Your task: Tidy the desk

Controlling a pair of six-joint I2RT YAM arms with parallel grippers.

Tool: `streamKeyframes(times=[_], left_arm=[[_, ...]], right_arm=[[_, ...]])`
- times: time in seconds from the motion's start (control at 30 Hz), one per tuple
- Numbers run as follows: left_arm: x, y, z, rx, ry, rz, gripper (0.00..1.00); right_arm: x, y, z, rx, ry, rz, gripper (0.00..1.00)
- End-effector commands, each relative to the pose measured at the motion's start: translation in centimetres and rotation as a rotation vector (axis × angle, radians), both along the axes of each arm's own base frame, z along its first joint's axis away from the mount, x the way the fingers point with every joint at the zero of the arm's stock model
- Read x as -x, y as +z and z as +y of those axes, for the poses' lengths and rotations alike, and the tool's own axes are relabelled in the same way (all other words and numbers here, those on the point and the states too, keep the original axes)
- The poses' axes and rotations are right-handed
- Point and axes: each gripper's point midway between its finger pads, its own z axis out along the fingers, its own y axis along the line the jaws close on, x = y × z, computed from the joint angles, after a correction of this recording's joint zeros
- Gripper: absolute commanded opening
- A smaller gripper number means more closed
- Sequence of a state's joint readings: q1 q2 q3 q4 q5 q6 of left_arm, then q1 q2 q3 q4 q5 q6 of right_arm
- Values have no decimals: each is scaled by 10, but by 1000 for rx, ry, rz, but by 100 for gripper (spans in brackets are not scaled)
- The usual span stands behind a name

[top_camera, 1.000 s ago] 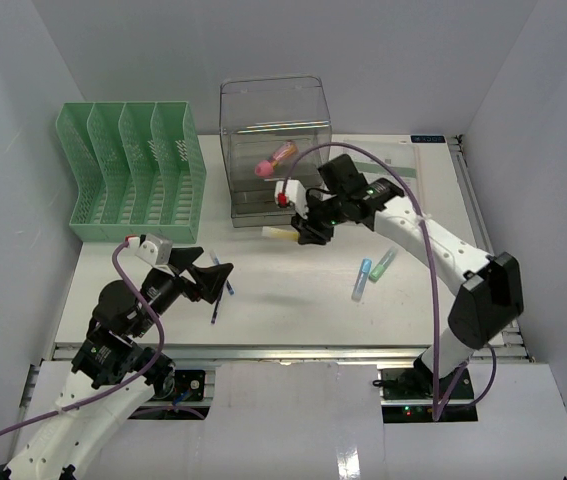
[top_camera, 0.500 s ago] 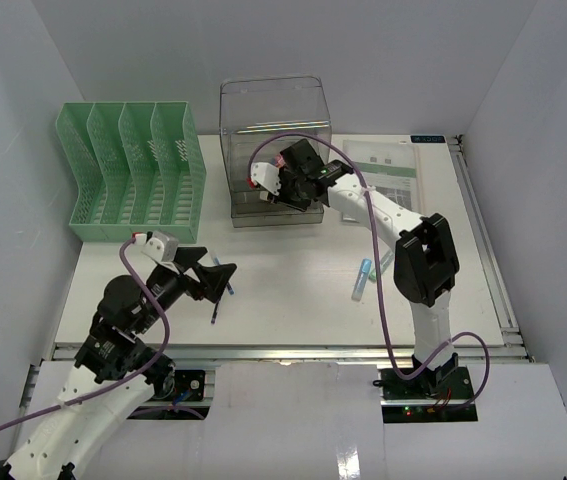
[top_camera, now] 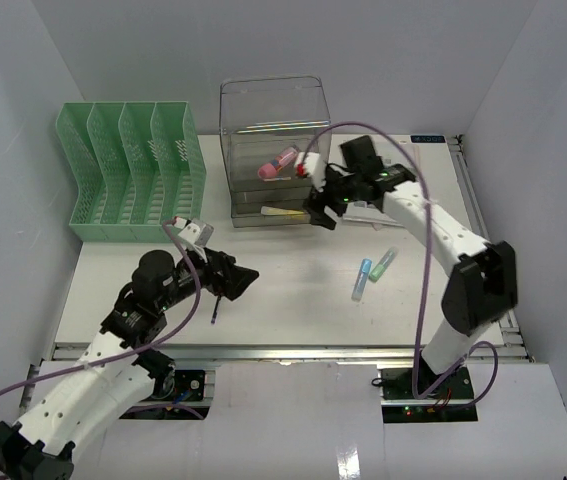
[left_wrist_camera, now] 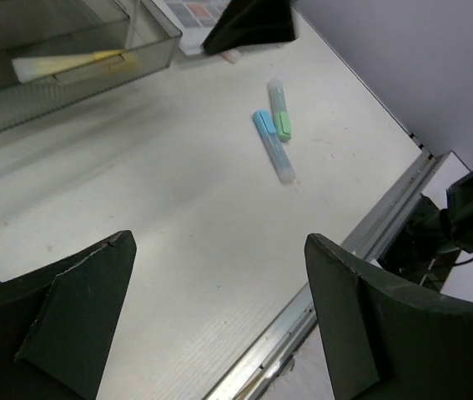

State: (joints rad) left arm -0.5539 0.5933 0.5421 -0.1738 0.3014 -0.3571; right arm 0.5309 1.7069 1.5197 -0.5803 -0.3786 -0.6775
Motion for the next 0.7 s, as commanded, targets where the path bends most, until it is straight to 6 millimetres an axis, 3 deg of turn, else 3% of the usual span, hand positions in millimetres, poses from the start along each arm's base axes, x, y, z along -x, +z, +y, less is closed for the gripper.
streamKeyframes(times=[0.0, 0.07, 0.17, 0.27, 0.37, 0.5, 0.67], left_arm=[[9, -30, -38, 43, -124, 183, 88], [7, -40, -58, 11, -123, 209, 88], [16, -73, -113, -142, -172, 278, 89], [11, -108, -160, -313, -143, 332, 90], [-3, -127, -197, -399, -91, 327, 91], [-19, -143, -245, -484, -35, 304, 91], [-43, -144, -280, -543, 43, 263, 88]], right_arm=[[56, 36, -48, -306, 55, 151, 84], [68, 24, -78, -391, 16, 224, 84], [86, 18, -117, -530, -57, 280, 84], [90, -6, -156, -594, -220, 346, 85], [81, -8, -191, -632, -378, 355, 85], [78, -21, -218, -606, -500, 341, 85], [78, -21, -234, -643, -547, 335, 86]])
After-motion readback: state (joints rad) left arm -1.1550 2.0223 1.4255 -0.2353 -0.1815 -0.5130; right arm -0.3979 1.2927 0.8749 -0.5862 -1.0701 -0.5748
